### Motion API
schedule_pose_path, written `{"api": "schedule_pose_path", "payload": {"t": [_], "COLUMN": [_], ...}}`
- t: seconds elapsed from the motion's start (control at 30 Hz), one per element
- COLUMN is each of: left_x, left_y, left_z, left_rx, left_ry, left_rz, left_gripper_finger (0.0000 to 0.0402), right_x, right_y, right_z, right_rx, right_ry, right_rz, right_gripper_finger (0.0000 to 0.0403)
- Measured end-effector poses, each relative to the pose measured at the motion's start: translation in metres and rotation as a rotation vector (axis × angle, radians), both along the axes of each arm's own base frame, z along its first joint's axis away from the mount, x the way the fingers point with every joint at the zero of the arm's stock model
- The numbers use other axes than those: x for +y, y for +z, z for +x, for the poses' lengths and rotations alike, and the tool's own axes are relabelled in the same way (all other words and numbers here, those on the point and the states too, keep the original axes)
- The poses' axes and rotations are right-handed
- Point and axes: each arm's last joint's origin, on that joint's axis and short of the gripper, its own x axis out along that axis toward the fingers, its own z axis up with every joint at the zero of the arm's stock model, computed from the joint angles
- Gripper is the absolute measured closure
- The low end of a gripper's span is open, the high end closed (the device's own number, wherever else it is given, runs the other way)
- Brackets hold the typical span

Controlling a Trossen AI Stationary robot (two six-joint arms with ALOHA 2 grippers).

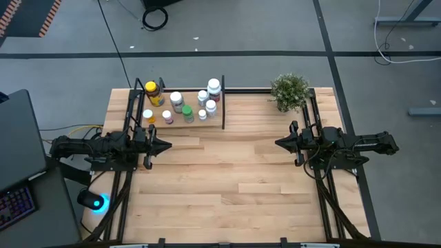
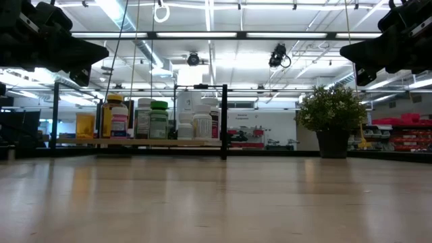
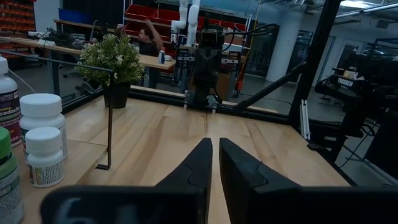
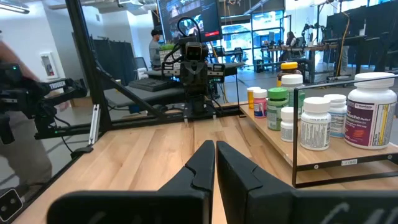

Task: Pick and place medicine bottles onto shelf by color
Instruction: Return To Home Position

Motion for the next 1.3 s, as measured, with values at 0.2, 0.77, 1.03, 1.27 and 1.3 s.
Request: {"api": "schedule_pose_path", "payload": {"t": [0.2,0.77,1.03,1.27,1.3], "left_x": [0.0,0.0,0.0,0.0,0.0], "left_y": [0.0,0.0,0.0,0.0,0.0], "left_z": [0.0,0.0,0.0,0.0,0.0], "left_rx": [0.0,0.0,0.0,0.0,0.0], "left_ry": [0.0,0.0,0.0,0.0,0.0], "left_rz": [0.001,0.001,0.0,0.001,0.001], "left_gripper_finger": [0.0362,0.0363,0.0367,0.0374,0.0373], "right_x": [0.0,0.0,0.0,0.0,0.0], "right_y": [0.0,-0.0001,-0.0001,-0.0001,-0.0001], "right_z": [0.0,0.0,0.0,0.0,0.0], "right_rx": [0.0,0.0,0.0,0.0,0.0], "right_ry": [0.0,0.0,0.0,0.0,0.0], "right_rz": [0.0,0.0,0.0,0.0,0.0], "right_gripper_finger": [0.0379,0.0379,0.0379,0.0379,0.0379]}}
